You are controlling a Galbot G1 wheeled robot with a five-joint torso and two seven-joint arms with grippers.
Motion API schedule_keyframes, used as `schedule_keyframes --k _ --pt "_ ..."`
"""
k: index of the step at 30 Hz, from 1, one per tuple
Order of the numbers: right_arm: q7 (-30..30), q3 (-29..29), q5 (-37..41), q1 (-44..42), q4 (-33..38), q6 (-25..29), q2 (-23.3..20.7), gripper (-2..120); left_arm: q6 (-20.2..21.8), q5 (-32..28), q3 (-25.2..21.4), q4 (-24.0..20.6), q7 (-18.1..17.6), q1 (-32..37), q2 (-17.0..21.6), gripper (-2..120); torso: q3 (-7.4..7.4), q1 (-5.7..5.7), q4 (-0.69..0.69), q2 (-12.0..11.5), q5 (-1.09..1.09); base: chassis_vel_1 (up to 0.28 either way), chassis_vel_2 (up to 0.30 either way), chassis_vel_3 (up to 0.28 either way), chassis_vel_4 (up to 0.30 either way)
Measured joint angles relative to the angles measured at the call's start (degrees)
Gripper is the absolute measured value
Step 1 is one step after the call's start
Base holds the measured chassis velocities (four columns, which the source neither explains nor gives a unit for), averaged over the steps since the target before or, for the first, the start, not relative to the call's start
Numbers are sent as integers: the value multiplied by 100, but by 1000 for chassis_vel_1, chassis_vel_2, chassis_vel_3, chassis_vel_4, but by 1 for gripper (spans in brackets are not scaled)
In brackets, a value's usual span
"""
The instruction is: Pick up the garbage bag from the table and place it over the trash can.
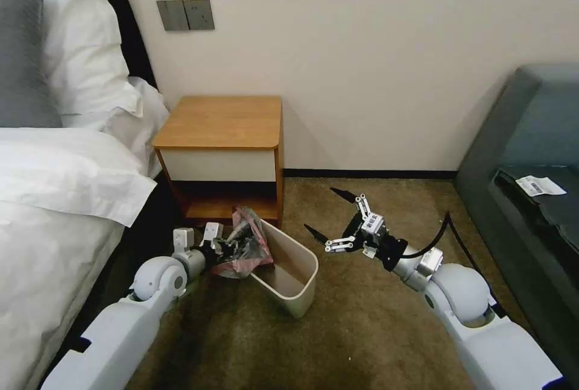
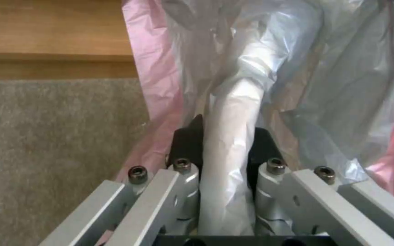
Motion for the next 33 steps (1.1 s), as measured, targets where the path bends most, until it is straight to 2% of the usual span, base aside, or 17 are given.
schedule_keyframes --k 4,8,11,12,14,15,16,17,18,20,21,22,25,27,29,31,33 --pt "2 -2 2 4 2 1 -9 100 1 51 -68 -58 -65 69 -25 12 0 0 -1 0 -1 0 0 0 0" --pt "2 -20 -9 2 22 1 19 100 19 153 -269 -209 -285 219 -175 12 1 1 -1 -1 -2 0 0 0 0" --pt "1 -59 -54 -4 14 14 69 100 15 356 -641 -528 -521 431 -503 9 2 1 -2 -2 -3 0 0 0 0" --pt "1 -59 -54 -4 14 14 69 100 15 356 -641 -528 -521 431 -503 9 2 1 -2 -2 -3 0 0 0 0" --pt "13 -106 -86 0 -2 17 119 100 -9 532 -942 -827 -707 605 -759 9 2 1 -2 -2 0 0 0 0 0" --pt "13 -106 -86 0 -2 17 119 100 -9 532 -942 -827 -707 605 -759 9 2 1 -2 -2 0 0 0 0 0" --pt "89 -157 -109 16 -6 20 160 100 -32 645 -1146 -1042 -814 745 -929 7 2 1 -1 -2 1 0 0 0 0" --pt "265 -239 -134 39 -3 20 215 100 -38 697 -1330 -1291 -919 895 -1100 7 1 1 0 -2 1 0 0 0 0" --pt "265 -239 -134 39 -3 20 215 100 -38 697 -1330 -1291 -919 895 -1100 7 1 1 0 -2 1 0 0 0 0" --pt "654 -411 -129 61 36 -7 293 100 -44 782 -1499 -1643 -1102 1124 -1313 7 1 1 0 -2 3 0 0 0 0" --pt "937 -551 -99 69 82 -62 332 100 -45 827 -1535 -1850 -1221 1292 -1423 7 1 1 0 -2 3 0 0 0 0" --pt "937 -551 -99 69 82 -62 332 100 -45 827 -1535 -1850 -1221 1292 -1423 7 1 1 0 -2 3 0 0 0 0" --pt "1741 -1048 158 74 318 -444 416 100 -74 881 -1555 -2439 -1637 1876 -1689 7 0 1 0 -2 1 0 0 0 0" --pt "1856 -1140 216 72 365 -517 434 100 -111 881 -1556 -2576 -1740 2013 -1730 7 0 1 0 -2 1 0 0 0 0" --pt "2184 -1458 491 68 517 -743 505 100 -296 910 -1551 -2923 -1996 2387 -1851 7 0 1 0 -2 1 0 0 0 0" --pt "2324 -1619 675 68 592 -877 541 100 -370 952 -1549 -3041 -2060 2514 -1907 7 0 1 1 -2 2 0 0 0 0" --pt "2718 -2196 1431 127 848 -1365 665 100 -635 1202 -1537 -3313 -2141 2749 -2132 7 0 1 1 -2 2 0 0 0 0"
